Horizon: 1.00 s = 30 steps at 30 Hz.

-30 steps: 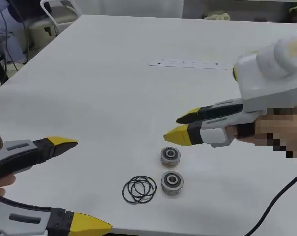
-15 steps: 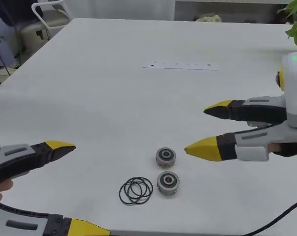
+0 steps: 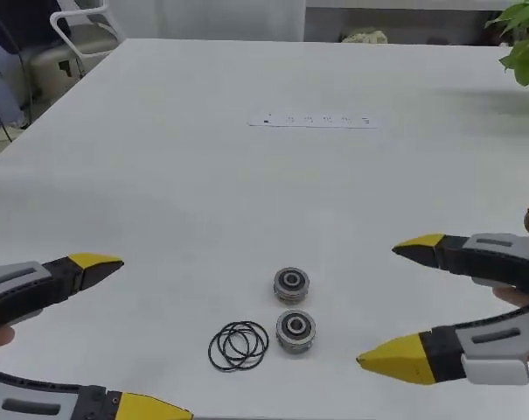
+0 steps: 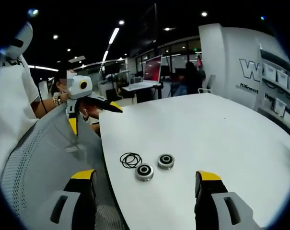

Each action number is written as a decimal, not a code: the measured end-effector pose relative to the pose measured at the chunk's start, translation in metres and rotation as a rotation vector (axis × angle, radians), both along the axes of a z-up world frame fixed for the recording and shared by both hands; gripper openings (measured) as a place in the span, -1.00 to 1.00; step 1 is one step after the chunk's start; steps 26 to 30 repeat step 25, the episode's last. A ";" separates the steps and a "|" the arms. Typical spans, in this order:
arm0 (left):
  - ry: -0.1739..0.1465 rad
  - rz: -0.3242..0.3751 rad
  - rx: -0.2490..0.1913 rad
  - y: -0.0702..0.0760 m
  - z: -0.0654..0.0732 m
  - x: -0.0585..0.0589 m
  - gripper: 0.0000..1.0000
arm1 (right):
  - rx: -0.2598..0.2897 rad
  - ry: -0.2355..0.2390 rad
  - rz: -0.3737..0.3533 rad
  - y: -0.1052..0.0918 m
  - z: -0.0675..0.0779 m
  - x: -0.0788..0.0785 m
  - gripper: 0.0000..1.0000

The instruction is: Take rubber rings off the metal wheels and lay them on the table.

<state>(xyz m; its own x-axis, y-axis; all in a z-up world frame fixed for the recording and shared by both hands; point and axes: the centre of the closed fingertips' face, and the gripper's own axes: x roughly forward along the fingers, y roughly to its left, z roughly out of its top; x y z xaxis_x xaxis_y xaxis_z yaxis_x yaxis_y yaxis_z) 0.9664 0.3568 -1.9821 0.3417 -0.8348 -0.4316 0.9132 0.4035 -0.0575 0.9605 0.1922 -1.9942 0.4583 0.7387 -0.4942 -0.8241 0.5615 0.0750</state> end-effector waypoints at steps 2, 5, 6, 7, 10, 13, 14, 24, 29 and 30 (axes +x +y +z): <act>0.003 -0.002 -0.006 -0.001 0.001 0.000 0.99 | 0.005 0.013 -0.014 -0.002 -0.005 -0.003 0.71; 0.004 -0.003 -0.006 -0.001 0.000 0.000 0.99 | 0.001 0.028 -0.040 -0.006 -0.013 -0.005 0.83; 0.004 -0.003 -0.005 -0.001 0.000 0.000 0.99 | -0.002 0.032 -0.044 -0.007 -0.015 -0.006 0.85; 0.004 -0.002 -0.005 -0.001 0.000 0.000 0.99 | -0.010 0.043 -0.048 -0.009 -0.019 -0.008 0.85; 0.007 -0.003 -0.010 -0.001 0.000 0.000 0.99 | -0.015 0.048 -0.062 -0.013 -0.023 -0.009 0.89; 0.009 -0.003 -0.008 -0.001 -0.001 0.000 0.99 | -0.013 0.057 -0.076 -0.016 -0.027 -0.012 0.98; 0.009 -0.003 -0.008 -0.001 -0.001 0.000 0.99 | -0.016 0.061 -0.079 -0.017 -0.029 -0.012 0.98; 0.010 0.005 -0.009 0.000 -0.001 0.001 0.99 | -0.032 0.076 -0.101 -0.023 -0.035 -0.015 0.98; 0.011 0.006 -0.009 0.000 -0.001 0.001 0.99 | -0.031 0.075 -0.102 -0.023 -0.035 -0.015 0.98; 0.011 0.006 -0.009 0.000 -0.001 0.001 0.99 | -0.031 0.075 -0.102 -0.023 -0.035 -0.015 0.98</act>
